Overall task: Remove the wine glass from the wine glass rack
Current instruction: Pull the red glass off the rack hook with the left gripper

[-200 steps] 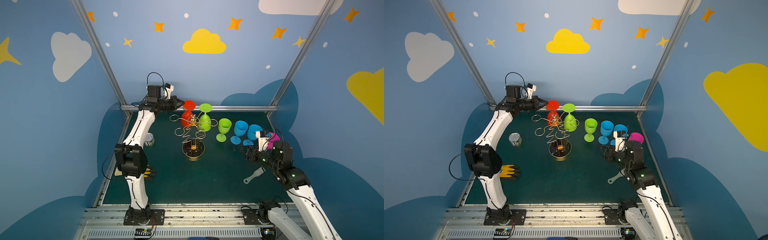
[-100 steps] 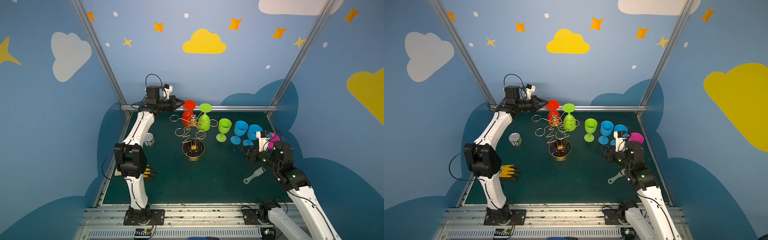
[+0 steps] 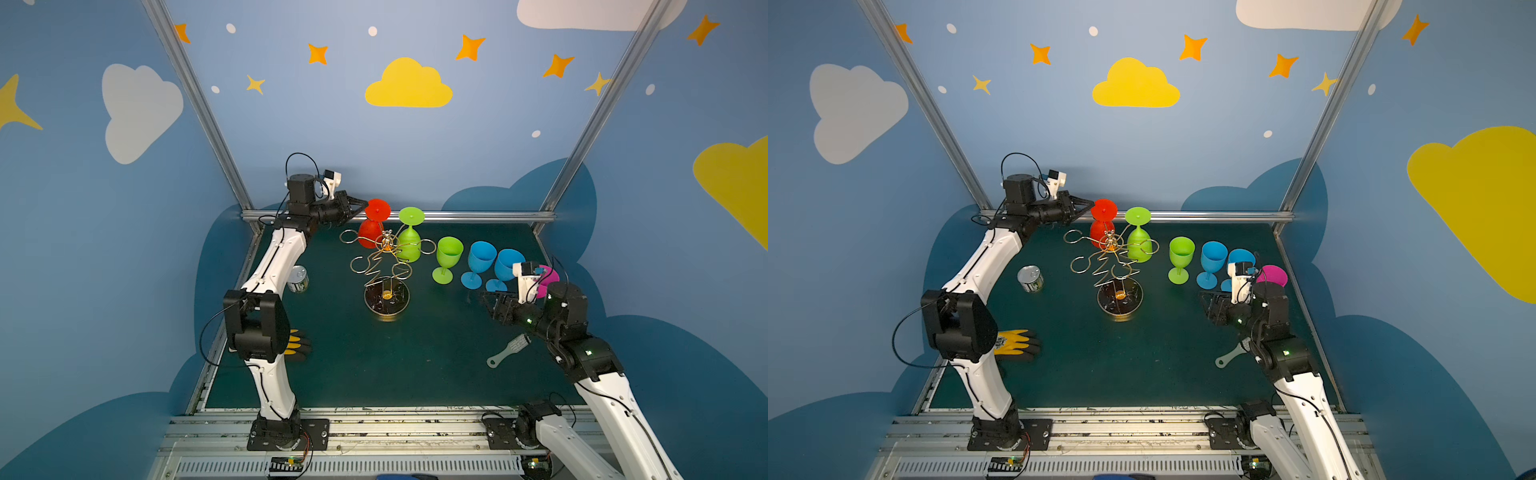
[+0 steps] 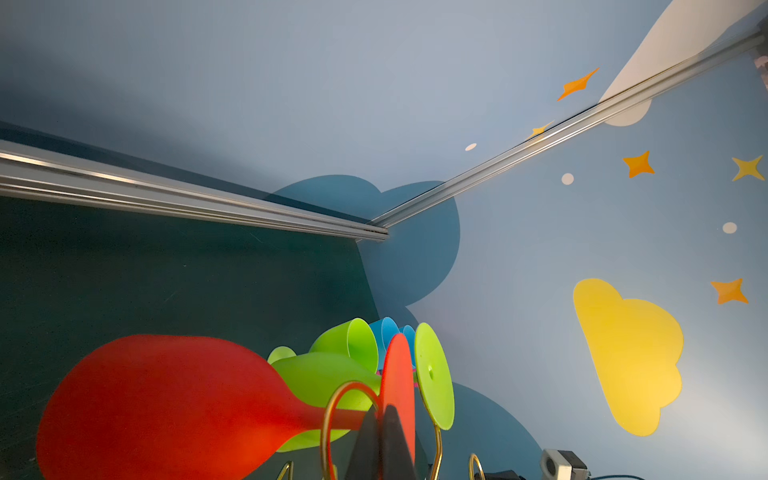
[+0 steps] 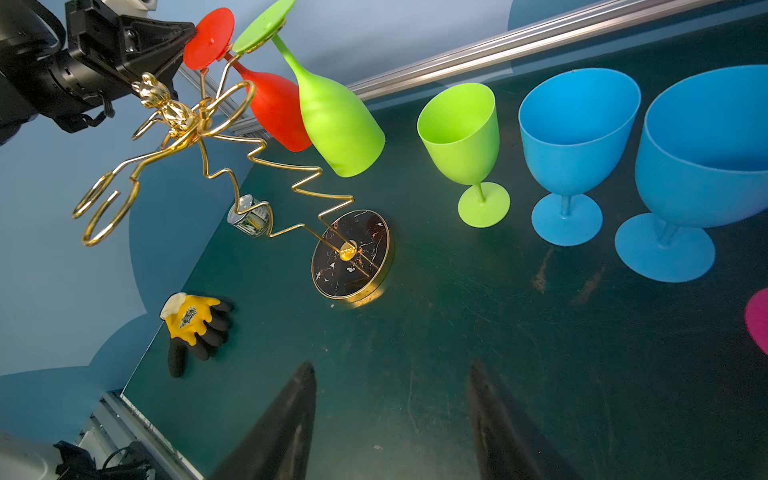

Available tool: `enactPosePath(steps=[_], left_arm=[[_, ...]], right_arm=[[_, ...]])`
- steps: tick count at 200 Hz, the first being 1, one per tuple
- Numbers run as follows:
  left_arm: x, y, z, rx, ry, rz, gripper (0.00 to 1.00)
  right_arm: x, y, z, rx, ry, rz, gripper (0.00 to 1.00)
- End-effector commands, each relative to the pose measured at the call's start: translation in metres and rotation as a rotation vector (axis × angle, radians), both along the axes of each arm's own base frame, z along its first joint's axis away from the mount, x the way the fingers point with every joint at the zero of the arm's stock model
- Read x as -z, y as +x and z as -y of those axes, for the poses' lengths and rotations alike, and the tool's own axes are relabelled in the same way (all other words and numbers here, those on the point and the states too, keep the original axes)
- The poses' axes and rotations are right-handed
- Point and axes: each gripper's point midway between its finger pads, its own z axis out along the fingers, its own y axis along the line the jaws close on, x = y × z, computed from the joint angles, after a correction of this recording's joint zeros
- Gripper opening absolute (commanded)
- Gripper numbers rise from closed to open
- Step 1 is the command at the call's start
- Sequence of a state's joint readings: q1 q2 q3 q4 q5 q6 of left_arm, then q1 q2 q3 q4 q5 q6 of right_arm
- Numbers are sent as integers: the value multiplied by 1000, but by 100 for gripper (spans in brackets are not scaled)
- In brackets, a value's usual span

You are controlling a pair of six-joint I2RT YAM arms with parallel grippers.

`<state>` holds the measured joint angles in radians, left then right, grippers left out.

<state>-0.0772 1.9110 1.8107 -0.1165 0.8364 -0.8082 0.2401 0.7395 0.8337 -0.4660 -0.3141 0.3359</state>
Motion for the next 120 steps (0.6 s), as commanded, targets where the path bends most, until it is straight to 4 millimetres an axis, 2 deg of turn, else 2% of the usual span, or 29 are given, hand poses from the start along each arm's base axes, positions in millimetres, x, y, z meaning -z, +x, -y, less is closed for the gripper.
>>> enactPosePath(steps=[1,50,120], left_arm=[[-34,-10,-1,17,-47,79,3],[-42,-15,-8,17,-97,84,3],[-37,-25,-8,28,-119,69,3]], right_arm=[[-18,-2,0,-2,1,44,58],[-20,-3,-1,-6,7,43,58],[-23,-2,-1,-4,12,44,58]])
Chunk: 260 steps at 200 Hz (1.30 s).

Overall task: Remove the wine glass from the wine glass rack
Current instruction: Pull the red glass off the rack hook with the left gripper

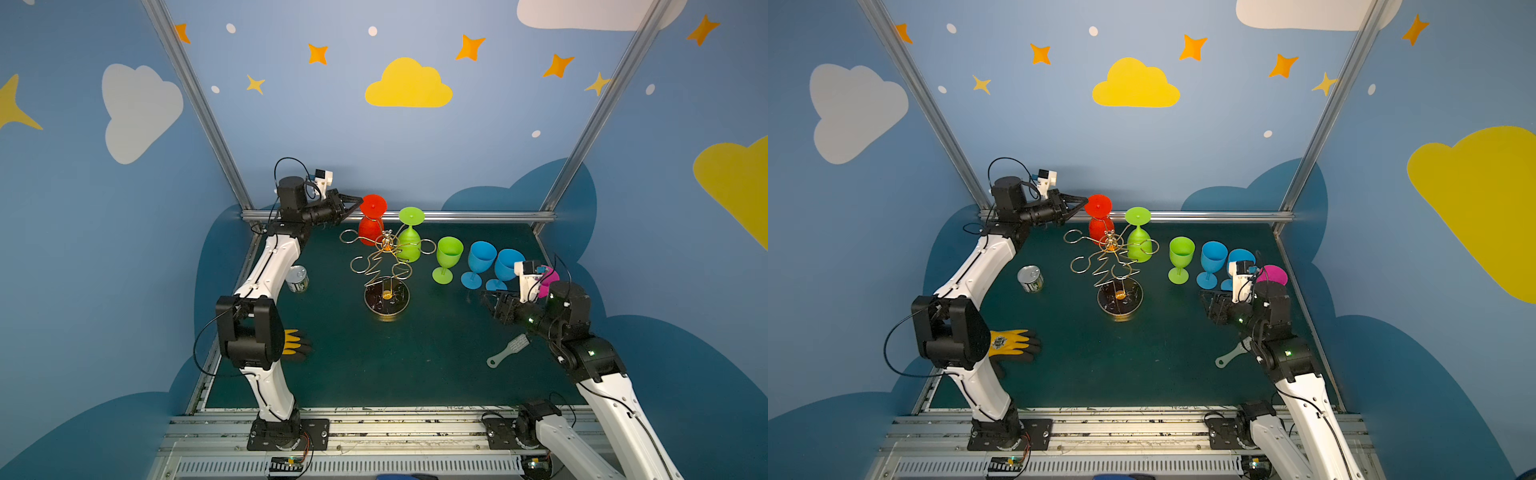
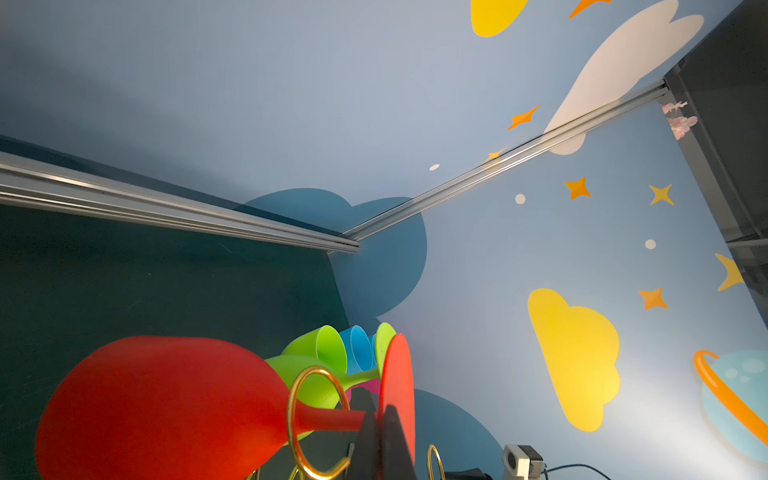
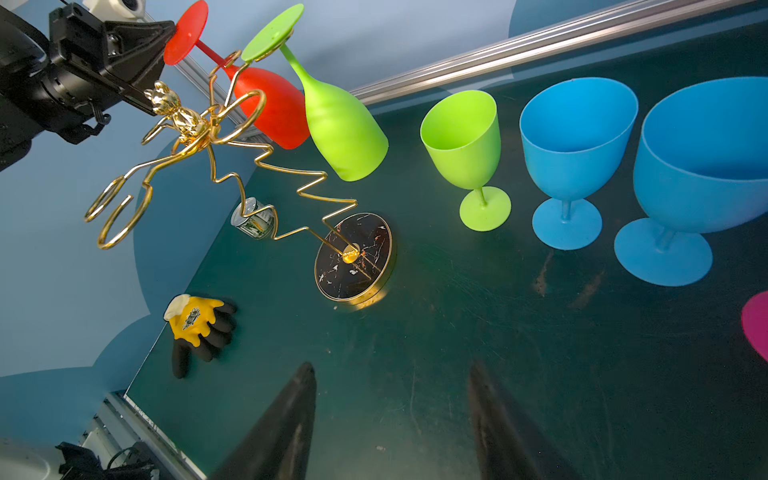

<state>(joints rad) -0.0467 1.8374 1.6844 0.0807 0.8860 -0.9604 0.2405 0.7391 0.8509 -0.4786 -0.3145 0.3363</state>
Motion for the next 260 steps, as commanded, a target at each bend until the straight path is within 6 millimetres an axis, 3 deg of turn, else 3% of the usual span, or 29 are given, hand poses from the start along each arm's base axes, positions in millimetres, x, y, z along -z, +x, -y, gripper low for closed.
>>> enactPosePath(steps=[1,126,260], left_arm=[[-17,-12,4,29,-19,53,3],[-1,-23,37,94,-18,28,3],[-14,-14,48,98,-10,55,3]], right_arm=[[-18,-1,-1,-4,10,40,58],[-20,-6,1,1,9,45,58],[-28,-14,4,7,8,68,58]])
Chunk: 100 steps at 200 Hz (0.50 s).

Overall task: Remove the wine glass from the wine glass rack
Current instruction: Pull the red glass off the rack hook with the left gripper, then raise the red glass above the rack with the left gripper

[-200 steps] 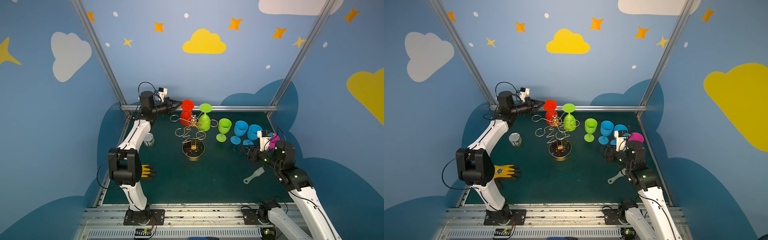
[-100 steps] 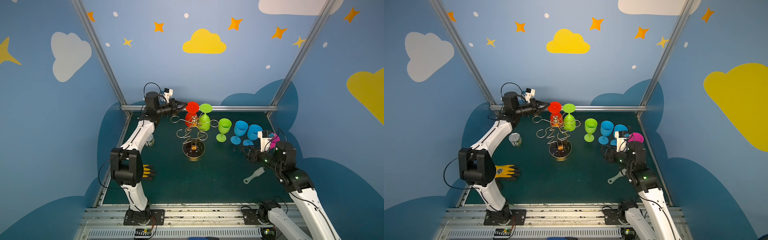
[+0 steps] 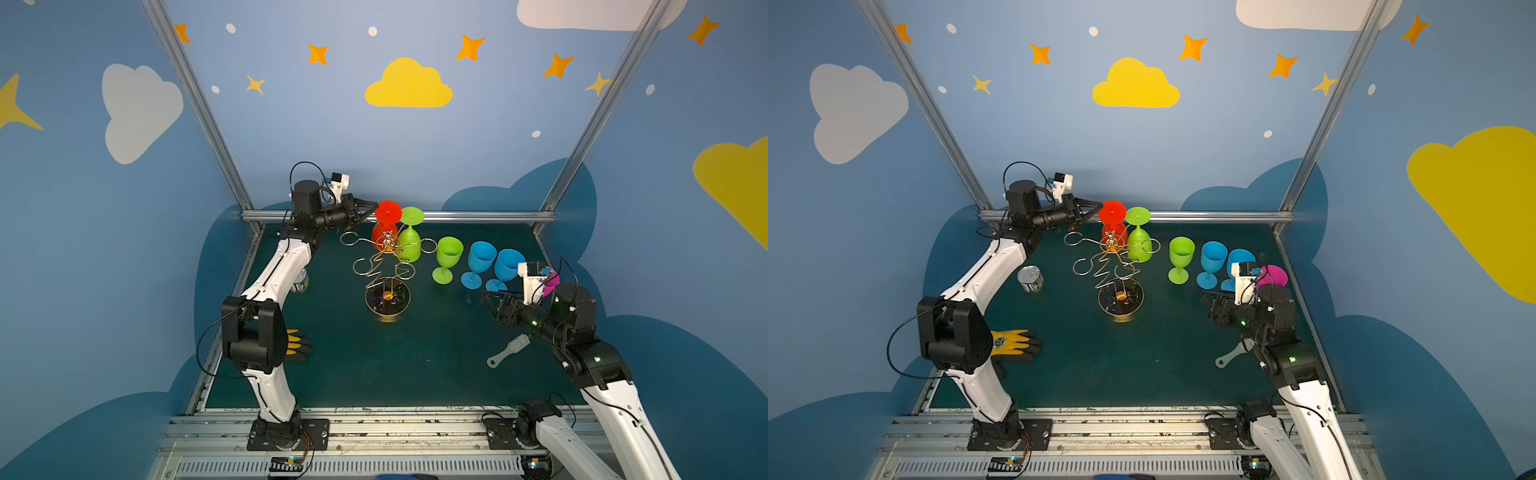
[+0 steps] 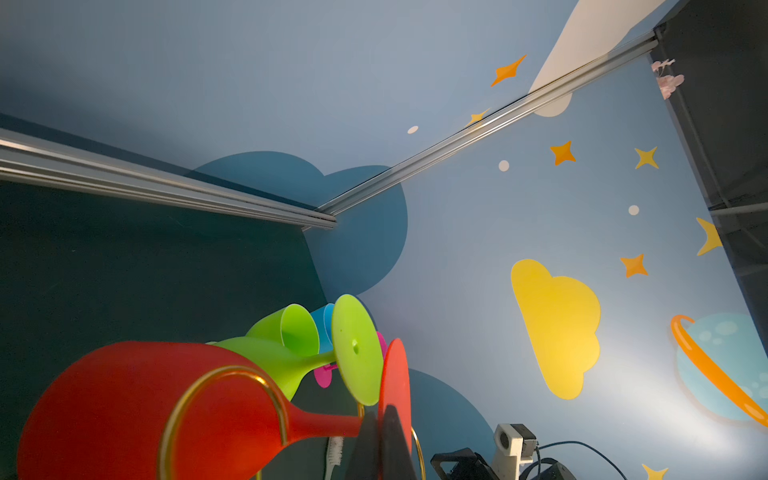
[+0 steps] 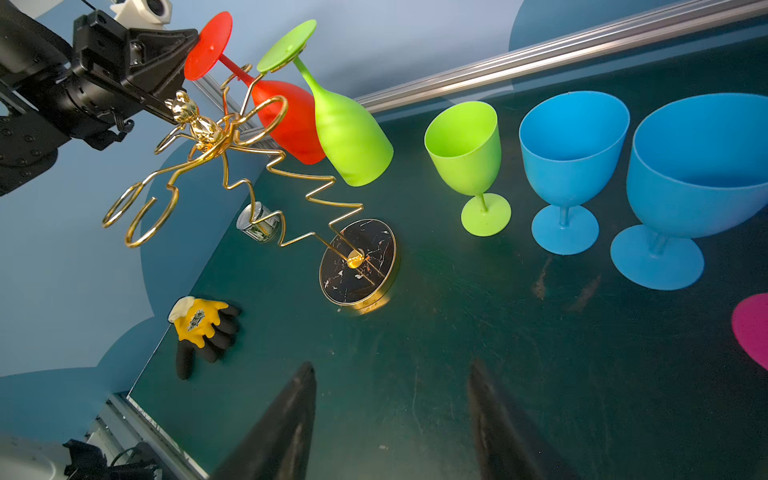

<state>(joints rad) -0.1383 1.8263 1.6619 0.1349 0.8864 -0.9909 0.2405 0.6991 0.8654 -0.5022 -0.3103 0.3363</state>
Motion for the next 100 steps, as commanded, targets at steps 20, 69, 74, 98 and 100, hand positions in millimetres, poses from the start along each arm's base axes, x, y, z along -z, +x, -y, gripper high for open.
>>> enactPosePath(steps=[20,69,74,98,100], left_arm=[[-8,10,4,4,6,39,3],[-10,30,5,-14,-3,46,3],[-11,32,5,-14,-5,46,3],[-16,40,5,-20,-12,57,3],[-16,40,5,-21,-12,57,3]], right_arm=[[-20,-7,3,5,1,45,58],[-25,-10,4,8,-7,56,58],[-25,-10,5,8,-8,58,58],[-28,-10,5,9,-11,63,58],[-28,-10,5,9,-12,63,58]])
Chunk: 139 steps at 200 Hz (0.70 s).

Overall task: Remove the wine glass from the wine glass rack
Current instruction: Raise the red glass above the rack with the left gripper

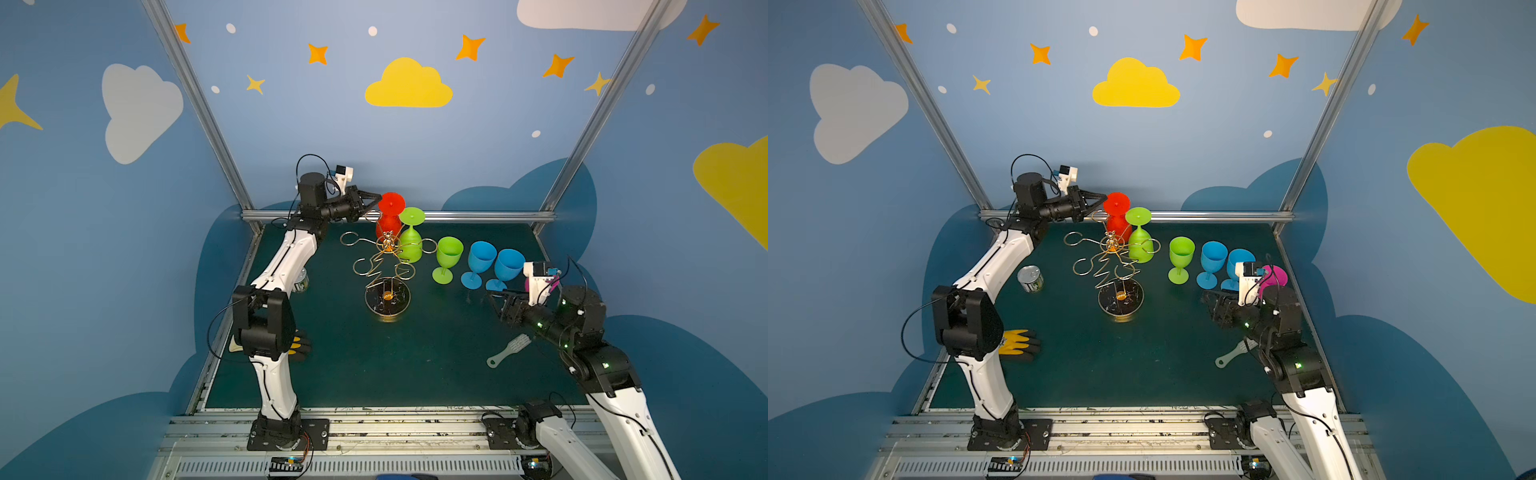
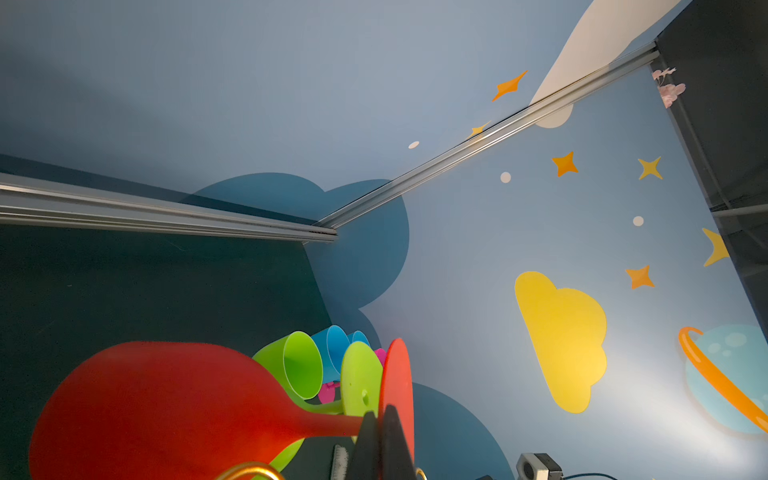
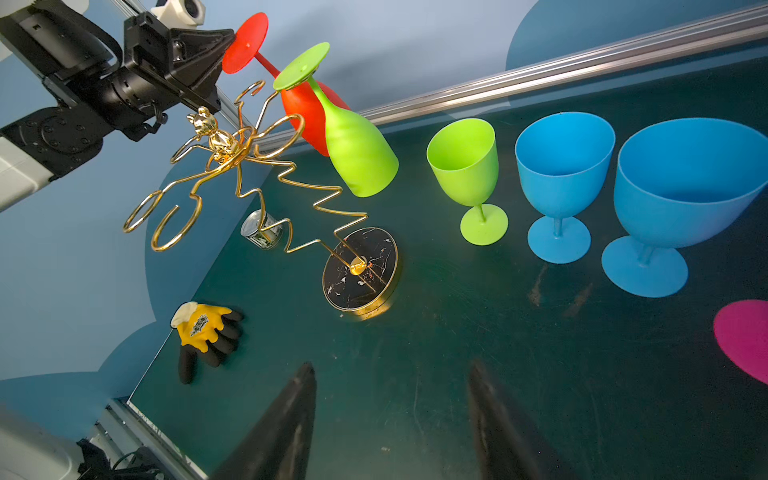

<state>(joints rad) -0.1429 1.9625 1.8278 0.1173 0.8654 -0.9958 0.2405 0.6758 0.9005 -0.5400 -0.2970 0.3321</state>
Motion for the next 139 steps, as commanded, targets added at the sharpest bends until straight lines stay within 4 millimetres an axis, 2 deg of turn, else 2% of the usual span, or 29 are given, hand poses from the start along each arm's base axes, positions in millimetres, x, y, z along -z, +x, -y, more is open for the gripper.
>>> enactPosePath(steps=[1,31,72,108,139], left_arm=[[-18,5,-1,-5,-11,50,3],[-28,14,-5,-14,-22,62,3],[-50,13,-13,-22,-39,96,3],[-87,7,-37,-62,-87,155,3],[-123,-6,-44,-33,-137,202,3]], right_arm=[[-15,-4,1,-1,-9,39,58],[-19,-4,2,0,-12,50,58],[-26,-1,2,-2,-21,73,58],[-41,3,-1,-22,-46,109,58],[-57,8,-5,-48,-57,151,58]])
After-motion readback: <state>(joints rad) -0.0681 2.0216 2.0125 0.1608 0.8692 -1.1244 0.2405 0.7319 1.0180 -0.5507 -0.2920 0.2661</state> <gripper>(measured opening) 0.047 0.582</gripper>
